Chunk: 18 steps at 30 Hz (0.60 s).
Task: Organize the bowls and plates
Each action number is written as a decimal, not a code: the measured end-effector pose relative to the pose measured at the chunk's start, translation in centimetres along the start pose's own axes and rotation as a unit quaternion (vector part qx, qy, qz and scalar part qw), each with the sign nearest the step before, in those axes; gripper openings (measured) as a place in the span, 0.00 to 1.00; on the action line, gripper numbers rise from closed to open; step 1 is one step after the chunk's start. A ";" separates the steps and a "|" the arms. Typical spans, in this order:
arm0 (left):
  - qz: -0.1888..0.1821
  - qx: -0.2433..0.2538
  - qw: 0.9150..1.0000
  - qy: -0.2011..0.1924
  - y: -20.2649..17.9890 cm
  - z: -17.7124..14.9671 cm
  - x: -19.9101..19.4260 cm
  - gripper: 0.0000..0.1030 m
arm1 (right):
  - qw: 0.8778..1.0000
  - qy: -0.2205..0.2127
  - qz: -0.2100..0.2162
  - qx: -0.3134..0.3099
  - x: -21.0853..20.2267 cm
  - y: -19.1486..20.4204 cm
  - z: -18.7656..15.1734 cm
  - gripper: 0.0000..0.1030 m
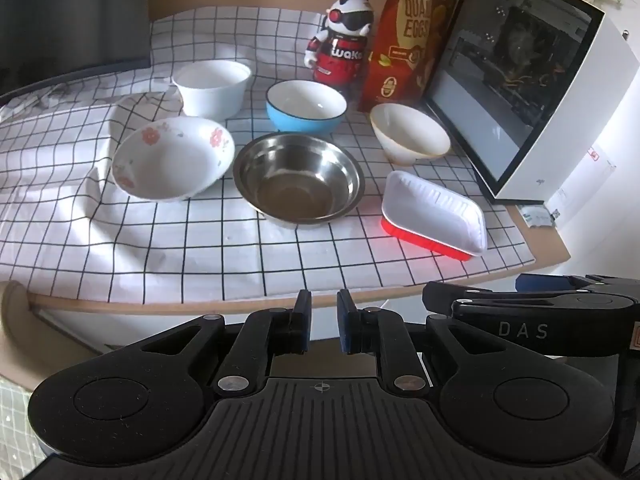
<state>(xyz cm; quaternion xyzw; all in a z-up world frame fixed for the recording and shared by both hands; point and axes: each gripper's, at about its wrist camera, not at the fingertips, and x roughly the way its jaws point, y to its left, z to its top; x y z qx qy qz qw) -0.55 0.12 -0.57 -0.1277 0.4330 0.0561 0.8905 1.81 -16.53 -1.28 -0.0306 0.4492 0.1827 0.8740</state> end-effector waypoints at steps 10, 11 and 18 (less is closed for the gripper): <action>-0.004 0.005 1.000 0.006 -0.2 0.2 0.2 0.17 | 1.000 0.008 -0.002 0.006 0.4 -0.3 -0.1 1.00; -0.004 0.005 1.000 0.006 -0.3 0.2 0.2 0.17 | 1.000 0.008 -0.003 0.007 0.4 -0.4 -0.1 1.00; -0.008 0.007 1.000 0.013 -0.3 0.2 0.5 0.17 | 1.000 0.009 -0.003 0.008 0.4 -0.5 -0.1 1.00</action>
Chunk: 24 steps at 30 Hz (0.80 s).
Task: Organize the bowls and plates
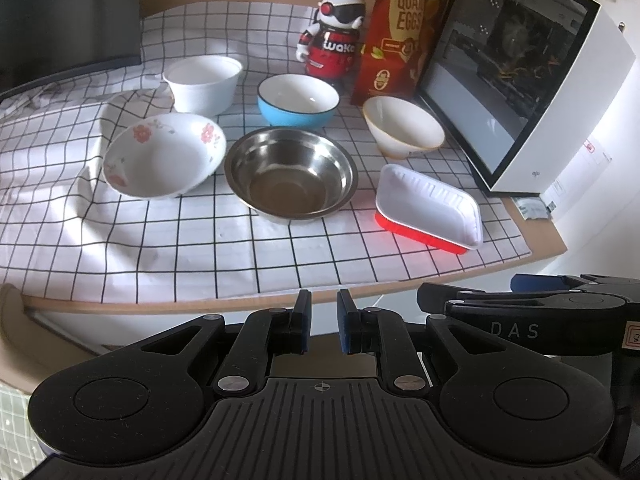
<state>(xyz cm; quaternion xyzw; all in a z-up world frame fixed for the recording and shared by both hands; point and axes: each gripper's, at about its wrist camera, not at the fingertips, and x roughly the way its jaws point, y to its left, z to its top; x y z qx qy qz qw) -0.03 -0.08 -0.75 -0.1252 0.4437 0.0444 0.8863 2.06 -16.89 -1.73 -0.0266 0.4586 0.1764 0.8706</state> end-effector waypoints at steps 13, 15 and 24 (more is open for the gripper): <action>-0.001 0.000 1.000 0.004 0.2 -0.1 0.2 0.17 | 1.000 0.001 -0.002 0.003 0.0 -0.1 -0.2 1.00; -0.001 0.000 1.000 0.004 0.3 -0.1 0.2 0.17 | 1.000 0.001 -0.003 0.003 0.1 0.0 -0.2 1.00; 0.000 -0.003 1.000 0.009 0.6 -0.2 0.1 0.17 | 1.000 0.007 -0.004 0.005 0.3 0.2 -0.3 1.00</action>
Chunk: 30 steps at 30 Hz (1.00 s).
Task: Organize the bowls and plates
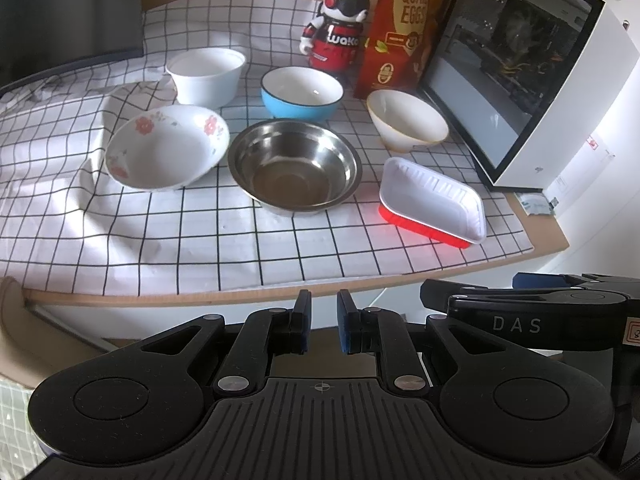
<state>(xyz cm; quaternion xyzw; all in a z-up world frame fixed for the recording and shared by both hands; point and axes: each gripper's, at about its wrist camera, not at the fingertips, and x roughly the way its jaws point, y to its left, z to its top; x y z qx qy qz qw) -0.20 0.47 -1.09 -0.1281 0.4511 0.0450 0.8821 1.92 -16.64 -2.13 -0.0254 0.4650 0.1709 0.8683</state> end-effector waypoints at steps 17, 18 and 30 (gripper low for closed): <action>-0.001 -0.002 1.000 0.003 0.2 0.1 0.1 0.17 | 1.000 0.004 -0.001 0.004 0.3 0.2 0.1 1.00; -0.001 -0.002 1.000 0.003 0.2 0.1 0.1 0.17 | 1.000 0.005 -0.001 0.004 0.3 0.2 0.1 1.00; -0.001 0.002 1.000 0.010 0.8 2.2 1.0 0.17 | 1.000 0.011 0.006 0.023 2.0 -0.2 1.4 1.00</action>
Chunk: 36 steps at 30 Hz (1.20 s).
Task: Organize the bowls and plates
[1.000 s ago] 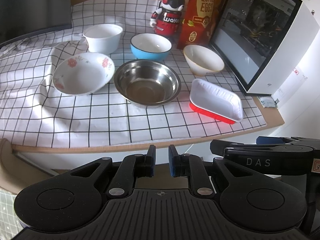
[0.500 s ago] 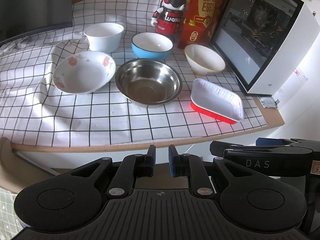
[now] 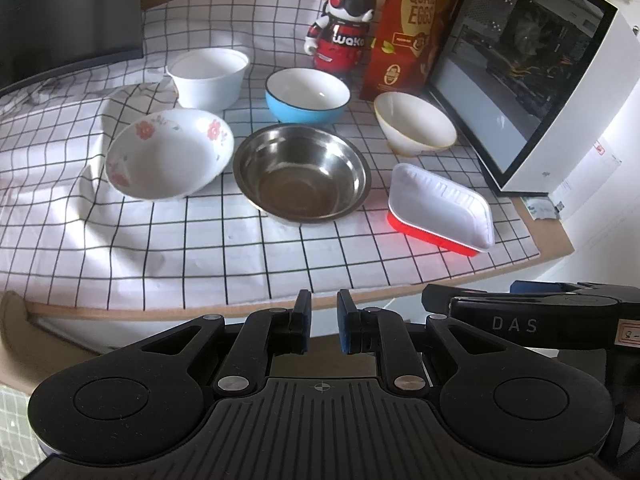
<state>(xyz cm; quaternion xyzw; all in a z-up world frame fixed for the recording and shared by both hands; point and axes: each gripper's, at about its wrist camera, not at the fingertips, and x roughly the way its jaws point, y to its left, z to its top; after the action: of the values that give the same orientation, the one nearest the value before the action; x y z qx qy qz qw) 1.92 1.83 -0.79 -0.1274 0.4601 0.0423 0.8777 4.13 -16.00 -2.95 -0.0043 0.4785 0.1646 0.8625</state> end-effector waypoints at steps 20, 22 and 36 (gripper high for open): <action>-0.231 0.121 0.961 0.091 0.2 13.8 14.5 0.18 | 0.961 -0.038 -0.124 0.243 5.1 -5.5 1.5 1.00; -0.237 0.141 0.955 0.106 -1.1 14.8 16.3 0.18 | 0.958 -0.033 -0.100 0.267 5.3 -7.0 1.3 0.96; -0.178 0.194 0.954 0.143 -10.8 19.6 29.4 0.20 | 0.954 0.039 0.105 0.278 12.4 -15.4 4.7 0.68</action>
<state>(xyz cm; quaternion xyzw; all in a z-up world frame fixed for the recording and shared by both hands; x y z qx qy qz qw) 36.51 -4.66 -12.21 -0.0394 0.5500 -0.2229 0.8039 18.52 -26.29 -12.94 0.2795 0.5367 0.1143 0.7879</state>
